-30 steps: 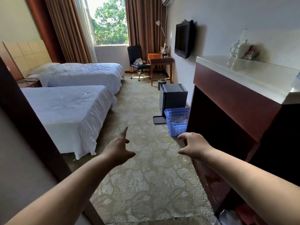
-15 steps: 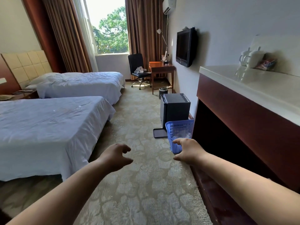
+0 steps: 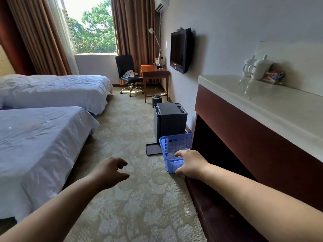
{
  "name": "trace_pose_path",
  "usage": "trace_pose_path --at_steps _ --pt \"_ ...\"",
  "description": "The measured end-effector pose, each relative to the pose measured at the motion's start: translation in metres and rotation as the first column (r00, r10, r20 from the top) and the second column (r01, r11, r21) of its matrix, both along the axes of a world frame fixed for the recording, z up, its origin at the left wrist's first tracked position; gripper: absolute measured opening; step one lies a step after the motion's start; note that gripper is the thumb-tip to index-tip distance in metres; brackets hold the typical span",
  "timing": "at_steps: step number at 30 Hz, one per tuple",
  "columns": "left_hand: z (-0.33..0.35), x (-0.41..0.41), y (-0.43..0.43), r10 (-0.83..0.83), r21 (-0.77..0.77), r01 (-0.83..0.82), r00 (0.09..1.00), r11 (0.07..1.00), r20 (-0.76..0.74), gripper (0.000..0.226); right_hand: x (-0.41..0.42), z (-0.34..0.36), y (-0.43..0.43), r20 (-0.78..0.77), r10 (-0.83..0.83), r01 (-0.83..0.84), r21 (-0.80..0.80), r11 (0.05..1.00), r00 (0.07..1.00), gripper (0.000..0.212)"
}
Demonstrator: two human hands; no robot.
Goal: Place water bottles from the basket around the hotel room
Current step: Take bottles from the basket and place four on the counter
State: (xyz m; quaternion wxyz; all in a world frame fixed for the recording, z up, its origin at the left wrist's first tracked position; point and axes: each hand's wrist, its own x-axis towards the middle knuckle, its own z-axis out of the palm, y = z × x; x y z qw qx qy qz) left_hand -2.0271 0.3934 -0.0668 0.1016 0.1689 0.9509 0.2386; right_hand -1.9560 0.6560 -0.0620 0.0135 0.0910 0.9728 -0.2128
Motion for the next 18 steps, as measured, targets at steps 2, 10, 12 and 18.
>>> trace_pose_path --at_steps 2,10,12,18 --pt "-0.001 -0.023 0.001 -0.003 0.0 0.003 1.0 1.0 0.013 0.05 -0.022 -0.002 0.0 -0.003 -0.005 0.005 0.002 1.0 1.0 0.063" --pt "-0.011 -0.142 -0.001 -0.027 0.051 0.025 0.999 0.998 0.039 0.057 -0.131 -0.02 -0.003 0.015 -0.036 0.037 -0.007 0.999 0.999 0.064" --pt "-0.01 -0.177 -0.004 -0.035 0.053 0.033 0.999 0.998 0.04 0.057 -0.161 -0.022 -0.005 0.026 -0.061 0.061 -0.009 0.998 0.998 0.064" --pt "-0.013 -0.273 -0.012 -0.08 -0.024 0.081 0.996 0.996 0.048 0.054 -0.247 -0.031 -0.012 0.038 -0.115 0.115 -0.019 0.993 0.993 0.063"
